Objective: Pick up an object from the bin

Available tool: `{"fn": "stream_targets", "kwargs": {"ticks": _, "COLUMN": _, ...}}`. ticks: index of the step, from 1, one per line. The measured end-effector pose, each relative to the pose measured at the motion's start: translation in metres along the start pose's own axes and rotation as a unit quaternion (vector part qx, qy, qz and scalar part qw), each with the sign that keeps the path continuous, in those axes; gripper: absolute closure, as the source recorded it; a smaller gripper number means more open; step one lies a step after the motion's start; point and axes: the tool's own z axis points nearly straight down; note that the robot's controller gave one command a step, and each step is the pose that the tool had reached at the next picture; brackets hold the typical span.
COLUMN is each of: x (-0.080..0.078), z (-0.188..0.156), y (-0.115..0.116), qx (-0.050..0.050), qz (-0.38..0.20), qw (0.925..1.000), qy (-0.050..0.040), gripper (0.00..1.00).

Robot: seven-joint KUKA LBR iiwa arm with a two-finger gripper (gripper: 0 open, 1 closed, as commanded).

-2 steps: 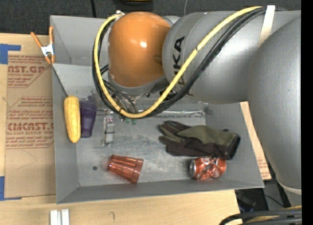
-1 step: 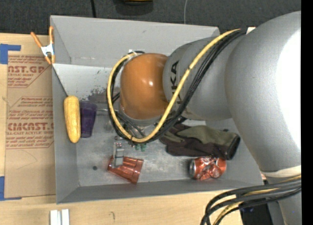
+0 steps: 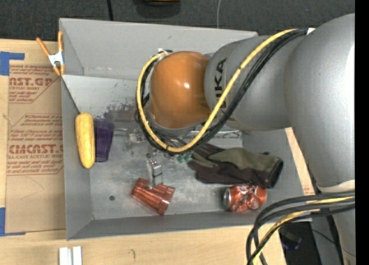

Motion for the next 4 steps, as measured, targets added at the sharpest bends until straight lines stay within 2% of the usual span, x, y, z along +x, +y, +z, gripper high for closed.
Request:
{"fn": "stream_targets", "kwargs": {"ticks": 1, "x": 0.039, "z": 0.008, "y": 0.000, "qx": 0.000, "qz": 0.118, "qw": 0.9930, "qy": -0.0007, "gripper": 0.00}}
{"fn": "stream_targets", "kwargs": {"ticks": 2, "x": 0.063, "z": 0.047, "y": 0.003, "qx": 0.000, "qz": 0.142, "qw": 0.9898, "qy": -0.0001, "gripper": 0.00}}
{"fn": "stream_targets", "kwargs": {"ticks": 3, "x": 0.068, "z": 0.062, "y": -0.009, "qx": 0.000, "qz": 0.261, "qw": 0.9654, "qy": 0.0003, "gripper": 1.00}}
{"fn": "stream_targets", "kwargs": {"ticks": 4, "x": 0.068, "z": 0.062, "y": -0.009, "qx": 0.000, "qz": 0.261, "qw": 0.9653, "qy": 0.0003, "gripper": 1.00}}
